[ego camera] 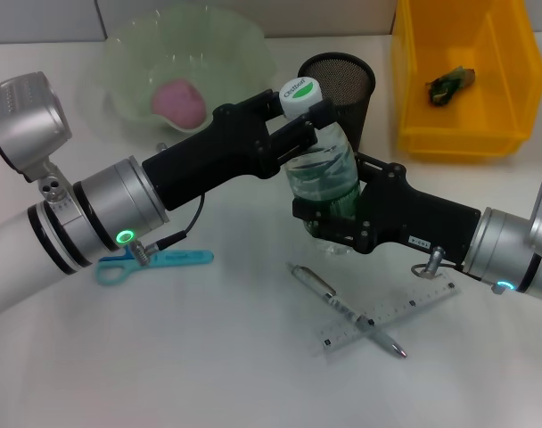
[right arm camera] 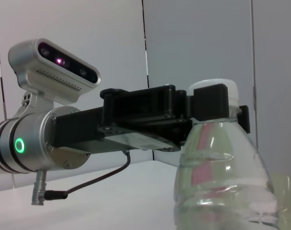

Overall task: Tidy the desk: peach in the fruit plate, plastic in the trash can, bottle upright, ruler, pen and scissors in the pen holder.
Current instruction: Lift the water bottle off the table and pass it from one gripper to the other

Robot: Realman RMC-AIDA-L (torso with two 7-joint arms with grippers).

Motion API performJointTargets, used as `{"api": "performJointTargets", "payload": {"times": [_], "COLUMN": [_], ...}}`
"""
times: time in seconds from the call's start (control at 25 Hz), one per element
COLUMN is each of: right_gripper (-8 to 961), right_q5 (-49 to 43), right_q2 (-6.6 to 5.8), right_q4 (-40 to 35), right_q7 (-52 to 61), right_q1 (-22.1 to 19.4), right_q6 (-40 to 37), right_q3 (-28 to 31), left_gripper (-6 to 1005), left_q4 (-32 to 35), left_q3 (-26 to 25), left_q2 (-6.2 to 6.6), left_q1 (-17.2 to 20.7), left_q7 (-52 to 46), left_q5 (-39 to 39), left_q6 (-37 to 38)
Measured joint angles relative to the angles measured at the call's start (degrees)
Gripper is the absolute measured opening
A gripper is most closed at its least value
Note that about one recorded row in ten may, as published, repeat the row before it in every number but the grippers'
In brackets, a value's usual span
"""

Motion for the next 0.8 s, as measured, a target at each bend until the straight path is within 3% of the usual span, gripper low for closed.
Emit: {"api": "performJointTargets", "payload": {"times": [0.12,0.36,0.8], "right_gripper": [819,821,824], "right_q5": [0.0,0.0,0.0], "right_q2": [0.0,0.0,0.0], "right_q4": [0.0,-0.1,0.0], "right_q7": [0.0,0.0,0.0], "right_q1": [0.0,0.0,0.4], "right_q6": [0.0,-0.1,0.1], "right_q3": [0.0,0.0,0.0], "left_gripper": [493,440,440], "left_q4": [0.0,0.0,0.1], "left_q3": [0.0,0.0,-0.1], "left_q2": [0.0,0.0,0.0], "left_q1": [0.0,0.0,0.0], "left_q7": [0.1,0.0,-0.1], "left_q5": [0.0,0.0,0.0], "left_q6": [0.0,0.0,0.0]}}
